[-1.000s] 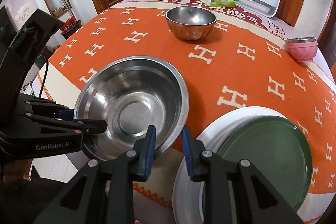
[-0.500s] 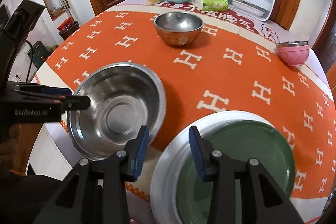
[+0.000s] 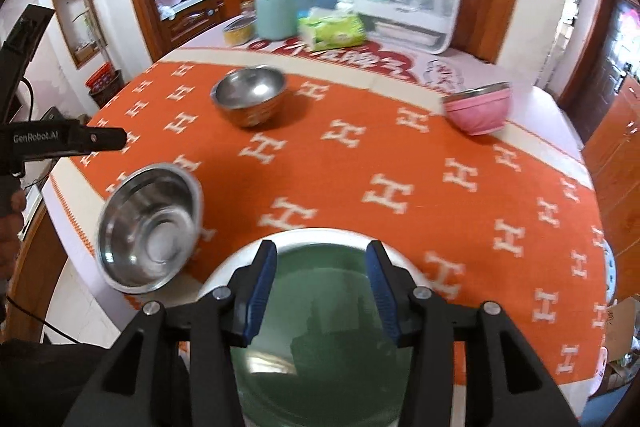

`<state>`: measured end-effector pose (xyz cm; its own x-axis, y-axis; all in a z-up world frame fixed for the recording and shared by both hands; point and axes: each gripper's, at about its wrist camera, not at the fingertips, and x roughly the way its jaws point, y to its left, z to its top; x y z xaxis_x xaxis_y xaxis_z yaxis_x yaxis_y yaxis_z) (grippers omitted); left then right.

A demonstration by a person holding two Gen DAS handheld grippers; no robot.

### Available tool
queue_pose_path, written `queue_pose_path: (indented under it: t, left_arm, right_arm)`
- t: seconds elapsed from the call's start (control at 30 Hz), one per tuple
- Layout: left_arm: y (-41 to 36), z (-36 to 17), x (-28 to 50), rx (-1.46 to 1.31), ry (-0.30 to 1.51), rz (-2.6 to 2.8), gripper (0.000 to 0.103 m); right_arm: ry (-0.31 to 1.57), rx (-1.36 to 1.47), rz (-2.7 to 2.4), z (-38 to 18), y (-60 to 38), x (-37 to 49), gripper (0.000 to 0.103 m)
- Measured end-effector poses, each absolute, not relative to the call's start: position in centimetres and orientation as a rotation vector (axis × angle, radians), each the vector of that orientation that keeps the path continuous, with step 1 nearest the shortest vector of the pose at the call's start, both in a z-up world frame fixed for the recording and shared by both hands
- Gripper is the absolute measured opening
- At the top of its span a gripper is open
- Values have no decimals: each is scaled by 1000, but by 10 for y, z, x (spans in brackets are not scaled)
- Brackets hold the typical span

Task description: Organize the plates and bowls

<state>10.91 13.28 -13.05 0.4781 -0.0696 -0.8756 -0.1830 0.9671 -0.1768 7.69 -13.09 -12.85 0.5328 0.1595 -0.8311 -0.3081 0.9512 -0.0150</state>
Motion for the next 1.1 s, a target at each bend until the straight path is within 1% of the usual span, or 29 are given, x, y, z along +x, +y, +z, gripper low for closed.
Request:
queue_pose_path:
  t: [0.07, 0.1, 0.17, 0.2, 0.27, 0.43, 0.63, 0.9, 1.1]
  left_arm:
    - [117, -121, 116, -260, 1067, 52, 74]
    - [106, -115, 121, -263, 1065, 40, 75]
    - [90, -105, 128, -269, 1058, 19, 75]
    - [83, -102, 131, -269, 1057, 10, 77]
    - [63, -93, 142, -271, 1057, -25, 79]
    - [18, -74, 165, -232, 1035, -58, 79]
    - [-21, -59, 195, -242, 1066, -85, 80]
    - [-50, -38, 239, -245, 1071, -65, 80]
    - [-66, -21, 274, -223, 1058, -57, 80]
  right_arm:
    - [965, -143, 262, -119, -151, 82, 48]
    - [963, -131, 256, -116, -160, 85, 52]
    - [949, -109, 241, -107, -179, 90, 56]
    - [941, -102, 233, -103, -188, 92, 57]
    - [926, -92, 220, -93, -206, 99, 58]
    - [891, -98, 197, -74, -241, 117, 58]
    - [862, -111, 201, -55, -271, 144, 59]
    - [795, -148, 195, -27, -292, 195, 59]
    - [768, -125, 186, -7, -306, 241, 60]
